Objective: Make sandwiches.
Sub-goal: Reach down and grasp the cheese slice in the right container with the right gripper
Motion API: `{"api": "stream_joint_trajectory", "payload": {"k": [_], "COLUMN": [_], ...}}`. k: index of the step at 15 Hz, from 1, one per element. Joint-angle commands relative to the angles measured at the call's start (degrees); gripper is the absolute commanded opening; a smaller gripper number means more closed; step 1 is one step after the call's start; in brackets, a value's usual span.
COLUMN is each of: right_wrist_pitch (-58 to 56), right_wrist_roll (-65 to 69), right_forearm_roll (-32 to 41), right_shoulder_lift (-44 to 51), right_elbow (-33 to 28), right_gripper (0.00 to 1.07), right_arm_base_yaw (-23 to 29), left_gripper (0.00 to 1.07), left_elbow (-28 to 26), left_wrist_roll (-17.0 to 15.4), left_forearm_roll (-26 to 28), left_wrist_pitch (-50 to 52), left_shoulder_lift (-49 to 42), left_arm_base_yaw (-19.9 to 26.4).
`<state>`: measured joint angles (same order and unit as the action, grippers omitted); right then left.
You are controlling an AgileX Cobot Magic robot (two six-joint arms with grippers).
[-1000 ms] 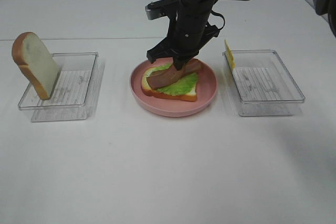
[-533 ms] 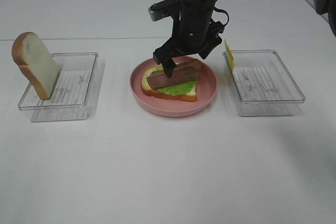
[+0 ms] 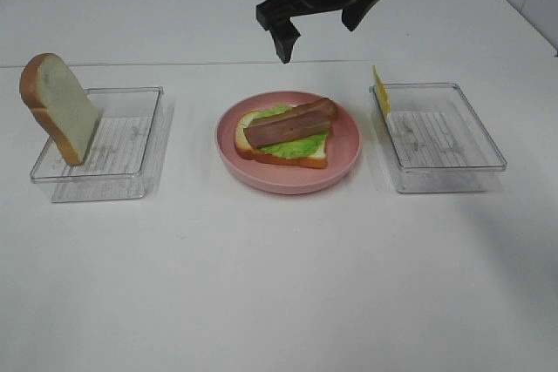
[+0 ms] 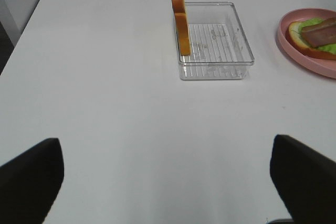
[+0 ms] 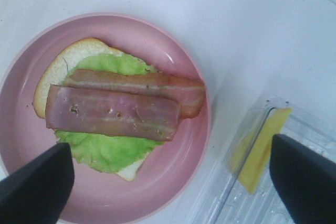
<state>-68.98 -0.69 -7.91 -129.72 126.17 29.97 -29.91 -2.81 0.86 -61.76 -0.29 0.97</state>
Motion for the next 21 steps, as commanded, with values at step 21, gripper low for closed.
{"api": "stream_joint_trajectory", "payload": {"k": [21], "right_wrist_pitch": [-5.79], "right_wrist_roll": [-0.63], "right_forearm_roll": [0.40], "right_shoulder_lift": [-3.67], "right_elbow": [0.63], "right_gripper": [0.99], "right_arm_base_yaw": [-11.00], "left_gripper": [1.01], "left_elbow": [0.06], "left_wrist_roll": [0.11], "left_forearm_roll": [0.00], "left_wrist_pitch": [0.29], "left_shoulder_lift": [-0.92], "left_arm_base_yaw": [0.17]}}
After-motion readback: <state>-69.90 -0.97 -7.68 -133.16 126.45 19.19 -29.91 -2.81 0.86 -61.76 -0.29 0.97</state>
